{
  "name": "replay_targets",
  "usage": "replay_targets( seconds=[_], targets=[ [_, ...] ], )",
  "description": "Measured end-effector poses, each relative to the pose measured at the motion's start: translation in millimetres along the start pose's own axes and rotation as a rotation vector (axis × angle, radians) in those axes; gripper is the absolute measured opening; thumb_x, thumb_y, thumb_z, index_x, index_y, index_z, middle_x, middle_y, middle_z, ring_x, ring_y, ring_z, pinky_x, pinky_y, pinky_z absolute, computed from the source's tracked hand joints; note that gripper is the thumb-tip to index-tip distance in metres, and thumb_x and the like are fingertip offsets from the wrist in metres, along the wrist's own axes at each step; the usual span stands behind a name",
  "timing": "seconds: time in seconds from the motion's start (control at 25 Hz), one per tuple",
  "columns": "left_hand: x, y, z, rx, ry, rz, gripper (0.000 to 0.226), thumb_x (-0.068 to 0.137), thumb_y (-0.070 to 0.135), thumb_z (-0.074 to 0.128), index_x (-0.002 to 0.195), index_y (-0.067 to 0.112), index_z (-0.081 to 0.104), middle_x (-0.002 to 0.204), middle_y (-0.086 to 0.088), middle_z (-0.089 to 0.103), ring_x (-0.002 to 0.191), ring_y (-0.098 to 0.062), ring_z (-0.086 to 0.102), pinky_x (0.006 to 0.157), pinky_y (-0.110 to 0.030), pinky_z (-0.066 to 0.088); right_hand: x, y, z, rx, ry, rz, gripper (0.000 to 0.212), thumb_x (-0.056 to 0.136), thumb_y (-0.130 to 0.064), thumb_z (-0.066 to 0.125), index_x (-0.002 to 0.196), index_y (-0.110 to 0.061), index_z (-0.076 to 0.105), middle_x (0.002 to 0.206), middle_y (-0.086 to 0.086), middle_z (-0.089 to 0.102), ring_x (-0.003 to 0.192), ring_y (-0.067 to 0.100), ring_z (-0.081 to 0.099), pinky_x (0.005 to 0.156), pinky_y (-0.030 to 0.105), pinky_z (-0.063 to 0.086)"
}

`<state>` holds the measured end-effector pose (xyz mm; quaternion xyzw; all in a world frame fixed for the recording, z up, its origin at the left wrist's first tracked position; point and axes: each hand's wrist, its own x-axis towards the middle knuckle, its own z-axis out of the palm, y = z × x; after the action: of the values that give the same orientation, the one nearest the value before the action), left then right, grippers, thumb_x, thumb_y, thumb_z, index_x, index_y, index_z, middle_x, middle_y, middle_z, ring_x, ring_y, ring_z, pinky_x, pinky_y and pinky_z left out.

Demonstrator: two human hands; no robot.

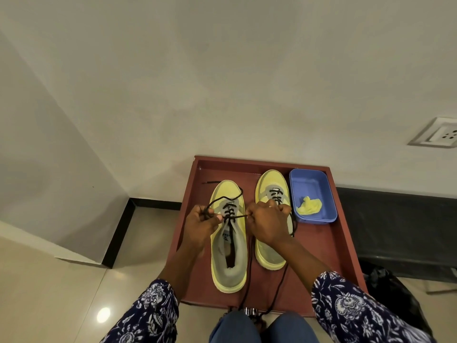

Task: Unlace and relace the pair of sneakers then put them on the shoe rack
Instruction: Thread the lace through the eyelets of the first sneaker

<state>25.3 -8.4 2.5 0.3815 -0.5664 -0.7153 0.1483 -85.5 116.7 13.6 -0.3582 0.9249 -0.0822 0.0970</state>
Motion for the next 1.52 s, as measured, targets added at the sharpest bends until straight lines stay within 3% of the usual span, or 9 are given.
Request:
replay_targets(
  seconds=[0.2, 0.4, 0.52, 0.64, 0.72, 0.88, 1.04, 1.28, 1.52],
  targets=[
    [3, -7, -9, -0.021, 0.077, -0.077, 0.028, 0.079, -0.006, 0.063, 0.083, 0.013, 0.043, 0.084, -0.013, 0.058, 0.08, -0.023, 0.062, 0.063, -0.027, 0.048, 2, 6, -3, -0.119, -0.002, 0.017, 0.023, 0.087, -0.029, 0.044, 0.101, -0.022, 0.062, 0.108, -0.002, 0.066, 0.116, 0.025, 0.045, 0.093, 0.045, 0.025],
    [10, -17, -8, 0.01, 0.175, -0.147, 0.032, 0.075, -0.006, 0.068, 0.088, 0.007, 0.042, 0.083, -0.019, 0.056, 0.064, -0.017, 0.057, 0.05, -0.024, 0.045, 0, 5, 0, -0.192, -0.056, 0.055, 0.026, 0.086, -0.029, 0.044, 0.102, -0.018, 0.061, 0.107, 0.001, 0.066, 0.118, 0.028, 0.041, 0.093, 0.046, 0.024],
    [5, -14, -5, 0.135, 0.183, -0.12, 0.041, 0.077, 0.0, 0.069, 0.107, 0.004, 0.04, 0.085, -0.011, 0.053, 0.083, -0.023, 0.057, 0.067, -0.031, 0.046, 3, 0, 0, -0.231, -0.103, 0.019, 0.025, 0.086, -0.02, 0.046, 0.106, -0.014, 0.059, 0.112, 0.005, 0.064, 0.12, 0.031, 0.039, 0.094, 0.046, 0.027],
    [2, -12, -8, 0.731, 0.275, 0.188, 0.041, 0.078, 0.013, 0.068, 0.114, 0.012, 0.048, 0.109, -0.007, 0.052, 0.112, -0.028, 0.046, 0.091, -0.035, 0.033, 7, -2, 1, -0.054, -0.158, -0.066, 0.034, 0.087, -0.015, 0.044, 0.119, -0.016, 0.052, 0.128, 0.003, 0.053, 0.123, 0.028, 0.04, 0.097, 0.044, 0.029],
    [5, -10, -9, 1.019, 0.168, 0.391, 0.03, 0.082, 0.019, 0.063, 0.112, 0.021, 0.059, 0.123, -0.002, 0.05, 0.12, -0.023, 0.039, 0.094, -0.034, 0.029, 7, -4, 3, 0.12, -0.206, -0.085, 0.036, 0.09, -0.016, 0.043, 0.125, -0.018, 0.049, 0.128, 0.004, 0.055, 0.124, 0.027, 0.042, 0.1, 0.043, 0.03],
    [17, -13, -7, 1.175, -0.202, 0.407, 0.023, 0.091, 0.02, 0.048, 0.106, 0.025, 0.065, 0.104, 0.004, 0.067, 0.107, -0.018, 0.053, 0.097, -0.043, 0.035, 3, -8, 11, 0.165, -0.194, -0.092, 0.024, 0.093, -0.021, 0.043, 0.115, -0.018, 0.054, 0.12, 0.003, 0.06, 0.12, 0.026, 0.046, 0.098, 0.041, 0.032],
    [23, -13, -10, 1.193, -0.205, 0.407, 0.023, 0.089, 0.025, 0.043, 0.089, 0.022, 0.065, 0.088, 0.004, 0.068, 0.088, -0.016, 0.059, 0.094, -0.047, 0.039, 2, -10, 8, 0.08, -0.087, -0.071, 0.02, 0.092, -0.025, 0.045, 0.106, -0.025, 0.06, 0.116, -0.003, 0.059, 0.117, 0.022, 0.045, 0.093, 0.039, 0.026],
    [21, -4, 0, 1.361, -0.145, 0.388, 0.02, 0.09, 0.017, 0.045, 0.101, 0.017, 0.062, 0.105, -0.003, 0.061, 0.105, -0.021, 0.052, 0.098, -0.04, 0.031, 3, -12, 4, -0.058, -0.02, -0.058, 0.022, 0.089, -0.028, 0.051, 0.106, -0.035, 0.063, 0.122, -0.01, 0.053, 0.12, 0.02, 0.036, 0.095, 0.044, 0.022],
    [22, -5, -2, 1.332, -0.166, 0.347, 0.02, 0.091, 0.018, 0.046, 0.104, 0.013, 0.061, 0.105, -0.008, 0.06, 0.099, -0.025, 0.055, 0.093, -0.04, 0.041, 5, -10, 9, -0.044, -0.02, 0.016, 0.021, 0.088, -0.032, 0.052, 0.105, -0.033, 0.064, 0.119, -0.008, 0.057, 0.119, 0.022, 0.038, 0.094, 0.044, 0.023]
  ],
)
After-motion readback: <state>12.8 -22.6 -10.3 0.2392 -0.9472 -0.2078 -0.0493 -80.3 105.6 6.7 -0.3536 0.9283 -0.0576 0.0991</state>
